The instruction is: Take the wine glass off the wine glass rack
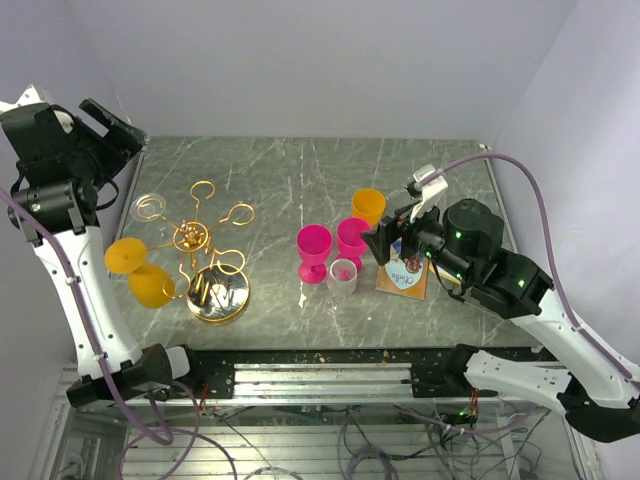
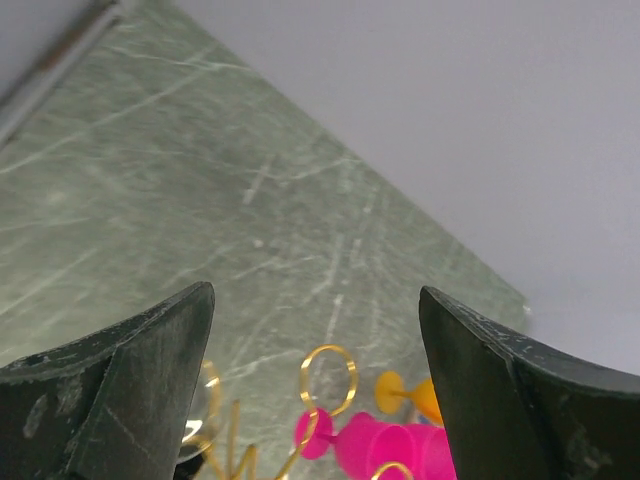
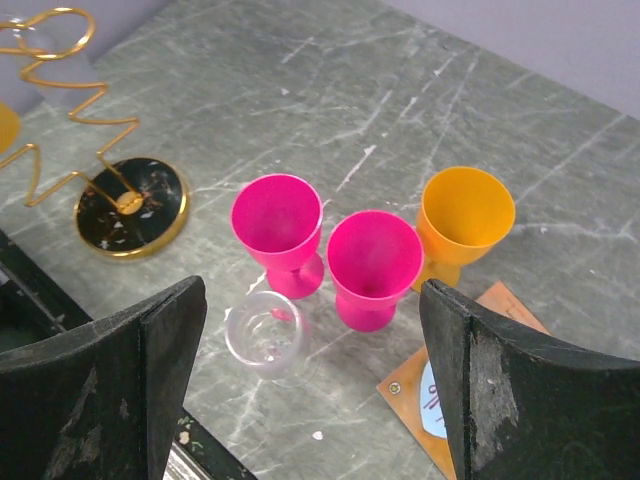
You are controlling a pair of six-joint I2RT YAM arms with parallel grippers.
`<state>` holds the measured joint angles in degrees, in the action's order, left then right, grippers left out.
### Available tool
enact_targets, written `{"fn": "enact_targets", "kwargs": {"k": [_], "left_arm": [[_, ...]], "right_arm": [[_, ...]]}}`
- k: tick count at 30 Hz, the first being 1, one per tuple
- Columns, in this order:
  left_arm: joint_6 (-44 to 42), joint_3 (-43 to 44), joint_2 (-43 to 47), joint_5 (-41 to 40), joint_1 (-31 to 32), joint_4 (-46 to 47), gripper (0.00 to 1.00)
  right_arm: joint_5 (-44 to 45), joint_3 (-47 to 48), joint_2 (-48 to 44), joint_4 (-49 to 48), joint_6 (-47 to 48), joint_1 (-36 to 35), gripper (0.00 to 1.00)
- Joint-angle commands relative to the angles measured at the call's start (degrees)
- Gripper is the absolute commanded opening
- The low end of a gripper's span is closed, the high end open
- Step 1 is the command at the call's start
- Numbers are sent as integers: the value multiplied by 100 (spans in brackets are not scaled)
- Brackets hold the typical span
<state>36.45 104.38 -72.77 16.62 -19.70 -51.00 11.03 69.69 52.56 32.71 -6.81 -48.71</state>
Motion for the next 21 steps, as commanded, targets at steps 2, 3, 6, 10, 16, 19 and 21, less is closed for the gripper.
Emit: {"fn": "enact_targets", "kwargs": {"k": [2, 3, 6, 10, 16, 19, 21], "left_arm": [[-842, -97, 641, -1600, -114, -1053, 94], [-870, -255, 777, -1665, -113, -1075, 93], [-973, -657, 1062, -1653, -119, -1136, 89], [-1220, -1038, 1194, -1622, -105, -1264, 85], [-1427, -1515, 1233, -1773, 5, -982, 75], [-1312, -1618, 1160, -1637, -46, -958, 72], [-1262, -1808, 1190, -1317, -127, -827, 71]], "right_arm": [[-630, -73, -151, -234, -69, 19, 87], [-695, -70, -168, -238, -79, 16, 87], [-877, -50, -180, -252, -87, 12, 87], [-1098, -71, -198, -308, -101, 10, 87], [-1233, -124, -127, -381, -120, 8, 89], [-1166, -32, -62, -306, -68, 5, 89], [-1174, -22, -39, -305, -73, -4, 89]]}}
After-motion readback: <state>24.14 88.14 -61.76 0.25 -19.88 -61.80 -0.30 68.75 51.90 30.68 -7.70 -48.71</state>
